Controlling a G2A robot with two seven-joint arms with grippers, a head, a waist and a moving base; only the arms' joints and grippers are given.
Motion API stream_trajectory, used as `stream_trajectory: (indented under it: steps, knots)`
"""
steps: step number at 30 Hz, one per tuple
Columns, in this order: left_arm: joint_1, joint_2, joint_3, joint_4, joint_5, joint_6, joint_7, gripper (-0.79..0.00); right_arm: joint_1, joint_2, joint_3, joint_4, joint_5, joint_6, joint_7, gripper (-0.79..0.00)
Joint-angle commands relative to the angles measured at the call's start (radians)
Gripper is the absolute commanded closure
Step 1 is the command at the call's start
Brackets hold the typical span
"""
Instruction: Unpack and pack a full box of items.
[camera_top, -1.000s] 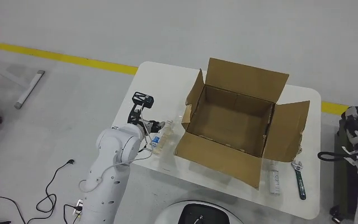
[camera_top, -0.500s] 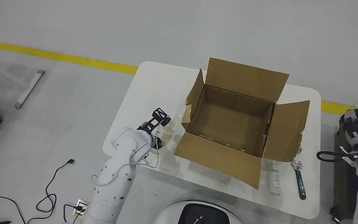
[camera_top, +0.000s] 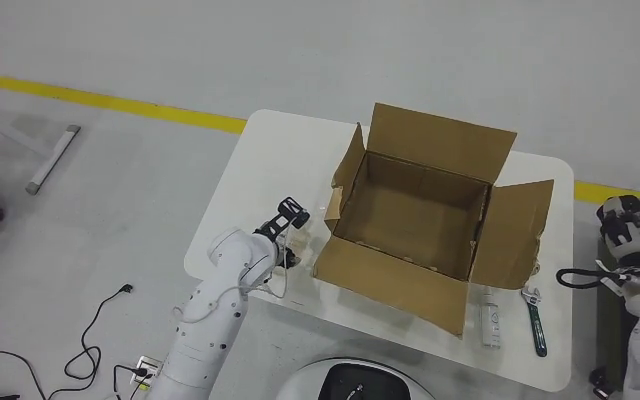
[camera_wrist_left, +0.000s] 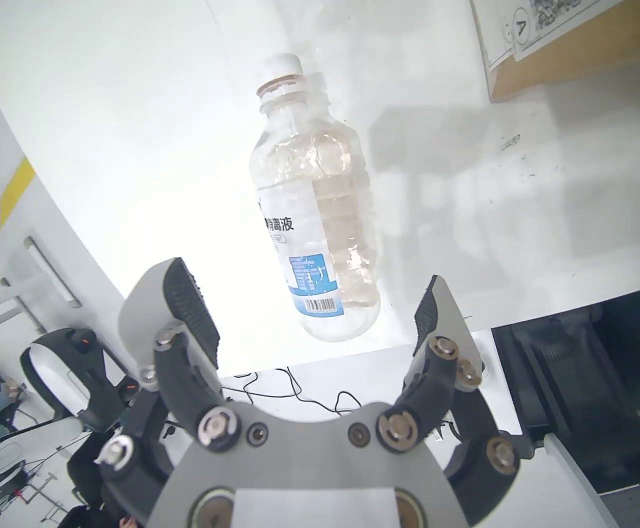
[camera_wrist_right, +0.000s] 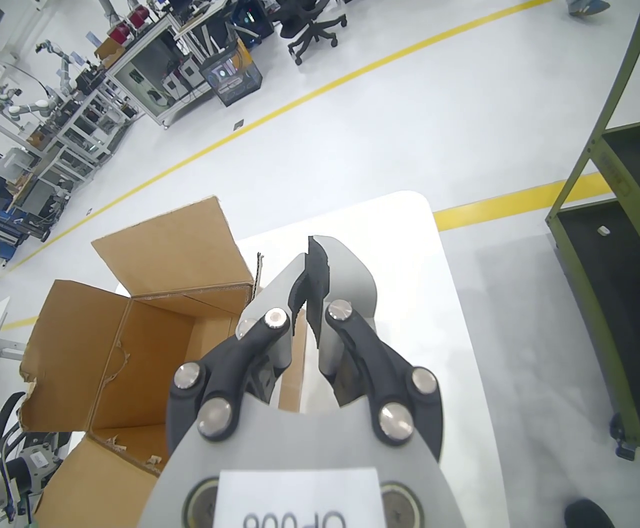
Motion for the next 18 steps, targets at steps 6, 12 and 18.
stream_trajectory:
  steps: [6, 12, 18]
  knots:
    - [-0.086, -0.011, 0.034, 0.182, -0.064, 0.018, 0.029, -0.785, -0.008, 0.002, 0.002, 0.008, -0.007, -0.001, 0.016, 0.000]
    - [-0.126, -0.016, 0.058, 0.289, -0.075, 0.027, 0.071, -0.785, -0.013, 0.002, 0.012, 0.012, 0.000, -0.002, 0.024, 0.000]
    - [-0.143, -0.017, 0.075, 0.323, -0.081, 0.025, 0.082, -0.320, -0.013, 0.004, 0.018, 0.015, 0.003, -0.002, 0.029, 0.000]
